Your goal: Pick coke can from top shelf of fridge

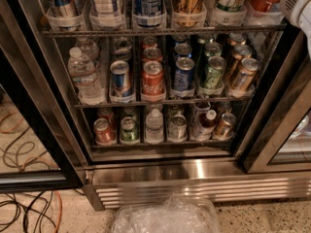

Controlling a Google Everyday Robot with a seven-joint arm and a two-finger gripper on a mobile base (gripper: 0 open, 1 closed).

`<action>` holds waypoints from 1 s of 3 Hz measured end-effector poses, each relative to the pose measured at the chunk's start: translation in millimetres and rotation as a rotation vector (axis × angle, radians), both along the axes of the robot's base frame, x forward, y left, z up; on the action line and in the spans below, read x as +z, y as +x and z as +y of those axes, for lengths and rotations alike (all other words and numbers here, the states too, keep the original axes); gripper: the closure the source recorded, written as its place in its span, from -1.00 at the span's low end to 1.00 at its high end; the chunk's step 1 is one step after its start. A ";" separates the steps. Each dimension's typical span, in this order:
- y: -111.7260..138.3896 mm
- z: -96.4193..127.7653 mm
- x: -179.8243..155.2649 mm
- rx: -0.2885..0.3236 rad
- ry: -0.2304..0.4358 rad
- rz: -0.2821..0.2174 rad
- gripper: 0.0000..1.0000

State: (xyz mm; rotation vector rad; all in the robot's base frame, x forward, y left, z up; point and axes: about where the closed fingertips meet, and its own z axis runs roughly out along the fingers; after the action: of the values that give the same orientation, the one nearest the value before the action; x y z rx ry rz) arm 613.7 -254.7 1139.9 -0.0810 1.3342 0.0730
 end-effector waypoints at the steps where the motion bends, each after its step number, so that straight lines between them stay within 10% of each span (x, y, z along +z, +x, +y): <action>1: -25.4 24.0 -19.4 0.117 0.009 0.067 1.00; 3: -64.6 69.5 -82.9 0.349 0.007 0.246 1.00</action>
Offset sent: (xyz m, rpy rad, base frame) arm -0.0791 0.0764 -0.0937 0.0259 0.2678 0.3940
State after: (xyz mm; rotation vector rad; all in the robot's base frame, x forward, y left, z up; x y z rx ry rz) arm 549.1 -185.2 1057.0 -0.3070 1.5538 0.3931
